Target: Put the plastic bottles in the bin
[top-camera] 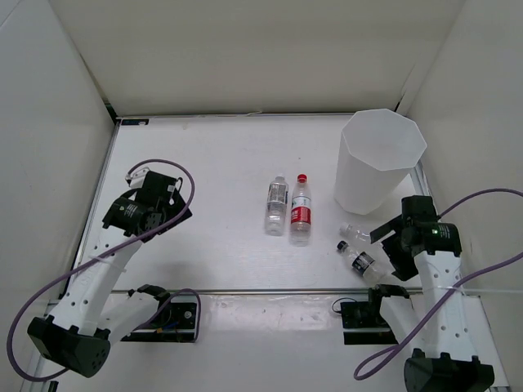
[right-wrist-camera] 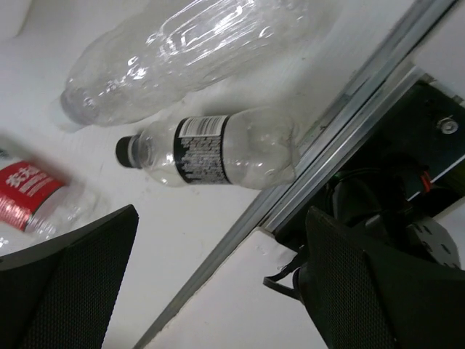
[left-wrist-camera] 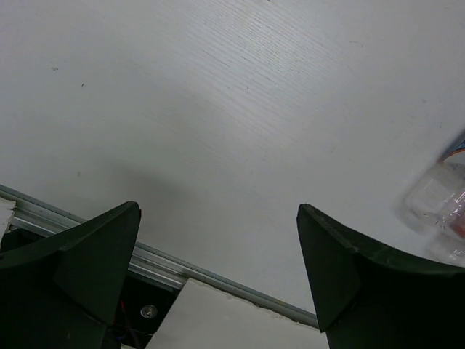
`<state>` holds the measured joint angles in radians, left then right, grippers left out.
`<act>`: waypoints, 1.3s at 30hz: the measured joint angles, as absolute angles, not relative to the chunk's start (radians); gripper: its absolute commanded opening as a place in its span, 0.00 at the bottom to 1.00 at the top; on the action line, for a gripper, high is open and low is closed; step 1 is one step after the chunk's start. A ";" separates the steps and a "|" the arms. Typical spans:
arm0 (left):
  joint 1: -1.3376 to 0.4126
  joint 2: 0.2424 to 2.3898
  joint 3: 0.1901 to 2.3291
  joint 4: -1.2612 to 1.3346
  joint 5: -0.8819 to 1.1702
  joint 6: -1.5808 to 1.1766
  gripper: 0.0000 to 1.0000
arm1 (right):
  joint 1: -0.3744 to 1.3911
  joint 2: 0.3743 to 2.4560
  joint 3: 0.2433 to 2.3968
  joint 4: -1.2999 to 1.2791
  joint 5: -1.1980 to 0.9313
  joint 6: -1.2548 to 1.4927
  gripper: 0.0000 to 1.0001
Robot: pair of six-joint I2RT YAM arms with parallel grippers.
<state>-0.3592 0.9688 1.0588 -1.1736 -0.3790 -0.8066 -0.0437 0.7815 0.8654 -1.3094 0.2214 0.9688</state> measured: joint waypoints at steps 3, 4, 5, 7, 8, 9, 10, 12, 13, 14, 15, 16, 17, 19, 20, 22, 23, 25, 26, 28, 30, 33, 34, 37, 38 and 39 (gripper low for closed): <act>-0.362 0.970 1.054 -1.174 -0.376 -0.810 1.00 | -0.044 0.777 0.865 -1.294 0.176 0.958 1.00; -0.362 0.970 1.054 -1.174 -0.376 -0.810 1.00 | -0.044 0.787 0.865 -1.289 0.165 0.958 1.00; -0.362 0.970 1.054 -1.174 -0.374 -0.811 1.00 | -0.044 0.803 0.862 -1.281 0.150 0.961 1.00; -0.362 0.970 1.053 -1.174 -0.373 -0.813 1.00 | -0.044 0.833 0.841 -1.258 0.121 0.978 1.00; -0.362 0.970 1.053 -1.174 -0.373 -0.813 1.00 | -0.044 0.847 0.828 -1.247 0.110 0.993 1.00; -0.362 0.970 1.053 -1.174 -0.374 -0.814 1.00 | -0.044 0.860 0.810 -1.232 0.096 1.015 1.00; -0.362 0.968 1.053 -1.176 -0.374 -0.815 1.00 | -0.047 0.865 0.795 -1.223 0.080 1.034 1.00; -0.362 0.964 1.053 -1.177 -0.377 -0.815 1.00 | -0.065 0.865 0.763 -1.195 0.034 1.089 1.00; -0.363 0.960 1.053 -1.178 -0.381 -0.813 1.00 | -0.078 0.863 0.741 -1.171 0.008 1.119 1.00; -0.365 0.955 1.053 -1.178 -0.383 -0.813 1.00 | -0.089 0.863 0.724 -1.154 -0.012 1.146 1.00; -0.369 0.949 1.049 -1.177 -0.385 -0.812 1.00 | -0.099 0.863 0.705 -1.131 -0.032 1.174 1.00; -0.374 0.941 1.042 -1.177 -0.387 -0.812 1.00 | -0.108 0.863 0.690 -1.109 -0.046 1.196 1.00; -0.381 0.934 1.033 -1.179 -0.388 -0.812 1.00 | -0.118 0.863 0.675 -1.086 -0.060 1.217 1.00; -0.399 0.925 1.018 -1.180 -0.391 -0.809 1.00 | -0.134 0.868 0.661 -1.048 -0.074 1.254 1.00; -0.408 0.924 1.014 -1.181 -0.392 -0.808 1.00 | -0.141 0.873 0.660 -1.031 -0.078 1.268 1.00; -0.426 0.924 1.011 -1.181 -0.396 -0.807 1.00 | -0.154 0.894 0.660 -0.995 -0.082 1.299 1.00; -0.433 0.924 1.010 -1.181 -0.402 -0.805 1.00 | -0.157 0.908 0.660 -0.986 -0.082 1.312 1.00; -0.443 0.924 1.010 -1.181 -0.411 -0.804 1.00 | -0.158 0.938 0.660 -0.975 -0.084 1.342 1.00; -0.447 0.924 1.010 -1.180 -0.414 -0.804 1.00 | -0.158 0.949 0.660 -0.975 -0.087 1.359 1.00; -0.453 0.924 1.010 -1.180 -0.424 -0.802 1.00 | -0.158 0.957 0.654 -0.976 -0.090 1.386 1.00; -0.455 0.924 1.010 -1.179 -0.430 -0.802 1.00 | -0.158 0.947 0.631 -0.976 -0.088 1.408 1.00; -0.456 0.924 1.008 -1.176 -0.434 -0.799 1.00 | -0.158 0.920 0.588 -0.978 -0.080 1.431 1.00; -0.456 0.924 1.008 -1.176 -0.435 -0.797 1.00 | -0.158 0.911 0.572 -0.982 -0.077 1.435 1.00; -0.456 0.923 1.002 -1.174 -0.437 -0.794 1.00 | -0.165 0.900 0.538 -0.992 -0.073 1.441 1.00; -0.456 0.923 0.998 -1.173 -0.438 -0.794 1.00 | -0.166 0.901 0.531 -0.993 -0.072 1.441 1.00; -0.456 0.923 0.993 -1.173 -0.438 -0.794 1.00 | -0.168 0.901 0.521 -0.992 -0.069 1.438 1.00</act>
<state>-0.4557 0.9226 0.9928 -1.1732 -0.4377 -0.7937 -0.1684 0.9012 0.5213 -0.9924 -0.0689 1.4384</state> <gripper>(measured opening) 1.000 0.998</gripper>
